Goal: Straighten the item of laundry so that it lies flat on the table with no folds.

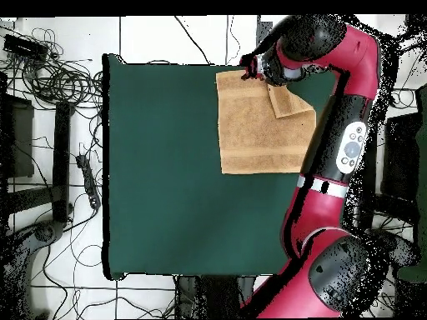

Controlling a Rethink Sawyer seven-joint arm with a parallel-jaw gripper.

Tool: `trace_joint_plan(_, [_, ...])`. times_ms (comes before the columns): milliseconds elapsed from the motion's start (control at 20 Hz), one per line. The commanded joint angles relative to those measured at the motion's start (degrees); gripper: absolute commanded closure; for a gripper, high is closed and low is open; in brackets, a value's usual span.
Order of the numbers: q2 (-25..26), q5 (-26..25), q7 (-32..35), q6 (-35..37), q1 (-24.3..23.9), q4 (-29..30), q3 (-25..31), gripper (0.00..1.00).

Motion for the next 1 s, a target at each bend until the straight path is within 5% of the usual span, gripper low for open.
trace_joint_plan(50, [3.8,1.8,-9.5,-1.5,1.9,-1.9,-8.7,0.00])
trace_joint_plan(600, [2.6,8.3,-5.4,-5.4,-1.3,9.1,-19.0,0.00])
trace_joint_plan(1000, [2.5,11.0,-6.9,-7.2,-0.8,9.4,-23.3,0.00])
